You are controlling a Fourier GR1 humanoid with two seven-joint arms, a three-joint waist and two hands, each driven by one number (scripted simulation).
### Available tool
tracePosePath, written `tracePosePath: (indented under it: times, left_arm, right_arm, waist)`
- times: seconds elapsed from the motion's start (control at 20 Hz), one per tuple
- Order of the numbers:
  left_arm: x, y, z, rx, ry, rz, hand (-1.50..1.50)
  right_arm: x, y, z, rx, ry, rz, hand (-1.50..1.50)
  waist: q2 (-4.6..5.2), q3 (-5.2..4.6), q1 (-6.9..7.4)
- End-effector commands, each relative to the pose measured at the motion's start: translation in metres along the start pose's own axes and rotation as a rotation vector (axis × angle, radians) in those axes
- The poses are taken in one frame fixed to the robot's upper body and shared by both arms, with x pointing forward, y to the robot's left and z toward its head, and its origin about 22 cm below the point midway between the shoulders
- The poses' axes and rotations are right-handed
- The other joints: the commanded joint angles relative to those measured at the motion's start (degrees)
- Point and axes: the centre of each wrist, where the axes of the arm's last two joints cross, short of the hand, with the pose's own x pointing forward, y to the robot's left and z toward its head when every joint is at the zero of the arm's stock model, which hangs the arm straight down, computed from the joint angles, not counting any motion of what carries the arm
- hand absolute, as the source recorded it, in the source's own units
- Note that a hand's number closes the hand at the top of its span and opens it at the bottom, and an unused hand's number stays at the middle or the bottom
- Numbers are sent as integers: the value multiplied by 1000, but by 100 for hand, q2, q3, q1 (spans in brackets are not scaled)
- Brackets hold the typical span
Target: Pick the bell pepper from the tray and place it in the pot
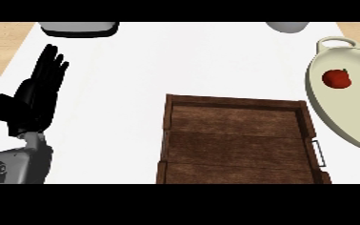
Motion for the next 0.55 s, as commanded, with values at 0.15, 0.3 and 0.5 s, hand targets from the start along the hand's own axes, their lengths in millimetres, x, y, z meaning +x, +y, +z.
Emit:
tracePosePath:
  times: [0.15, 0.3, 0.5]
  left_arm:
    - [4, -1, 4, -23, 9, 10, 0]
    - [13, -10, -7, 10, -1, -7, 0]
    - [7, -8, -5, 9, -3, -14, 0]
  right_arm:
    - [7, -46, 19, 41, -11, 1, -150]
    - [-3, -56, 35, 38, -3, 23, -150]
    - [-18, -49, 45, 35, 15, -1, -150]
  waist:
    - [1, 6, 26]
    - [15, 15, 7]
    - [7, 12, 8]
